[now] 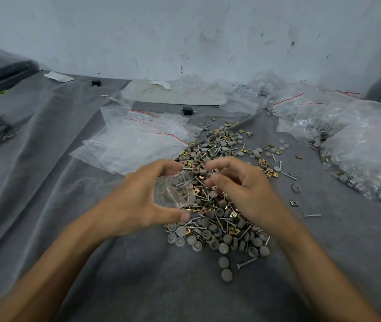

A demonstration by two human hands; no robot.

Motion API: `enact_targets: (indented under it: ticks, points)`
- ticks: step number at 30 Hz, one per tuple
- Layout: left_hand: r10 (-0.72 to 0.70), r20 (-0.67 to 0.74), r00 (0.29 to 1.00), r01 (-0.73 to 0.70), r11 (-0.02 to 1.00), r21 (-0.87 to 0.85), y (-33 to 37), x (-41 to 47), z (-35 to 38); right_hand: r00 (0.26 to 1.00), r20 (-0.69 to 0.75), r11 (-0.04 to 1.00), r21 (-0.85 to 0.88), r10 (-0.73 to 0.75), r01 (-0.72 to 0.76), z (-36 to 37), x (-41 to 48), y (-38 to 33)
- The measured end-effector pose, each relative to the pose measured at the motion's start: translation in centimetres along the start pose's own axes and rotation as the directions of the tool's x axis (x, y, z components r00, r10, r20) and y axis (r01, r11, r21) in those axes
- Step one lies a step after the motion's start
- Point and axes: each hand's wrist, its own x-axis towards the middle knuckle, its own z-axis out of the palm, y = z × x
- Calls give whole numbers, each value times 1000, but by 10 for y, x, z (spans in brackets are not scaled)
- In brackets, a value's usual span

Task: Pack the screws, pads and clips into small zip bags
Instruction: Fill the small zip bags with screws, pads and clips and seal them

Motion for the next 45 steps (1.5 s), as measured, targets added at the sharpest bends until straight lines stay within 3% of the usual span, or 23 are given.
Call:
enact_targets:
  ticks: [2,5,9,15,19,23,26,32,37,41,45]
  points:
    - [0,-1,1000,0,1000,3,0,0,0,999,-39,965,-263,5,-15,-6,2,8]
    - [3,-11,1000,-3,1000,8,0,-1,0,996,73,842,-539,49,-2,-8,6,18]
    - [30,1,1000,-30,998,60,2,-1,-2,978,172,778,-628,118,16,-3,8,24]
    - [50,-10,999,-49,997,67,4,-2,-3,987,127,766,-643,98,6,0,8,26]
    - [53,-8,999,-52,996,69,4,-2,-3,1000,-13,832,-554,15,-20,-4,6,21]
    - [51,-2,999,-51,996,76,3,-2,-2,982,-119,963,-244,-145,112,3,3,6]
    - [59,-15,998,-57,995,87,3,-1,-1,979,-51,981,-13,-196,196,13,1,-4]
    - [72,-20,997,-71,994,78,4,0,-1,984,62,985,70,-164,160,19,1,-8]
    - [82,-28,996,-80,994,68,3,-1,-3,996,4,980,-178,-92,91,-13,-1,8]
    - [85,-19,996,-84,994,71,4,-1,-2,985,169,859,-508,26,64,-22,-3,18]
    - [82,-12,997,-81,994,71,4,-1,-3,960,260,780,-620,102,86,-21,-3,23]
